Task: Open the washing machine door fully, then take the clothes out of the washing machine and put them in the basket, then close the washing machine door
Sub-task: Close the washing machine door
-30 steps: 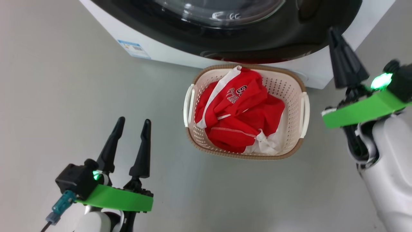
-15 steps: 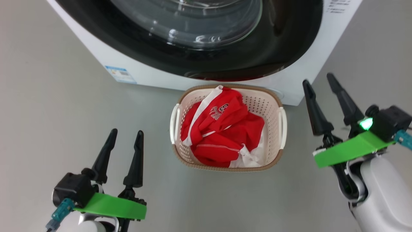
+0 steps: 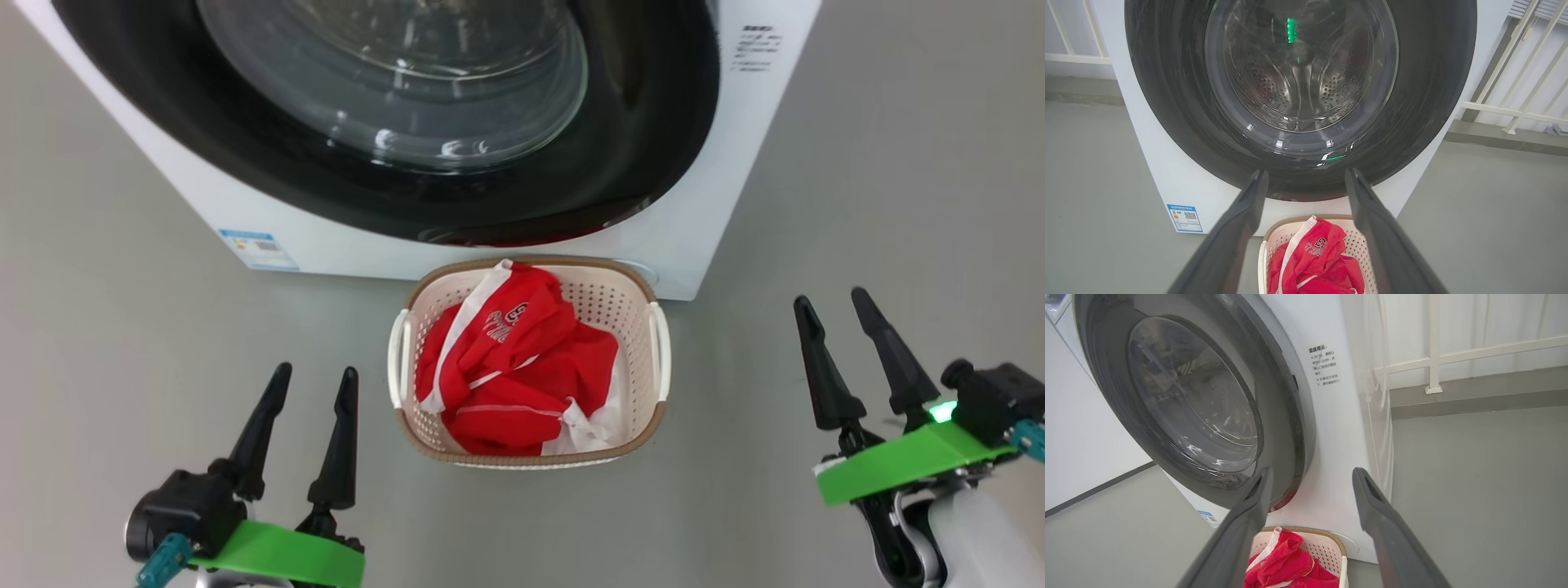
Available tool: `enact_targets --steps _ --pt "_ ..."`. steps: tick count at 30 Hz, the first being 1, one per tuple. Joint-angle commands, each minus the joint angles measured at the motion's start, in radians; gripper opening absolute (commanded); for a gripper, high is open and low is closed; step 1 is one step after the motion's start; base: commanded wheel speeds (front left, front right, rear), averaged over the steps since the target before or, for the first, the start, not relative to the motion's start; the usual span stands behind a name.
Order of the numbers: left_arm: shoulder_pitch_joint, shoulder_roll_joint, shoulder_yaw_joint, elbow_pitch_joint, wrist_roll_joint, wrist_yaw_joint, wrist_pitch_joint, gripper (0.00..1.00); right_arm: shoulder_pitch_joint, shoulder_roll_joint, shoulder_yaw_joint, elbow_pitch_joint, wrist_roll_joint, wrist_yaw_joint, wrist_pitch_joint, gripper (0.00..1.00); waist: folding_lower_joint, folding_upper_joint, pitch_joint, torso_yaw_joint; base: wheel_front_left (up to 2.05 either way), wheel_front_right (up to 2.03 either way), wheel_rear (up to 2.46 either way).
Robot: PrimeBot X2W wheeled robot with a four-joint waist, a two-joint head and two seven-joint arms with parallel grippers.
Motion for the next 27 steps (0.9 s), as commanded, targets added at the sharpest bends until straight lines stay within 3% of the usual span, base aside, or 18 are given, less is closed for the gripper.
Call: enact_targets --steps 1,27 --pt "0.009 0.015 0.040 -0.024 0.010 -0.005 -0.005 1.00 0.021 0.003 0.009 -0.029 0.007 -0.001 -0.006 1.00 0.0000 -0.0001 -0.024 -0.027 0.00 0.00 0.00" --pt "0.099 0.040 0.052 -0.047 0.018 -0.006 -0.005 1.00 0.184 0.014 -0.068 -0.047 -0.003 -0.001 -0.006 1.00 0.0000 -0.0001 -0.111 -0.131 0.00 0.00 0.00"
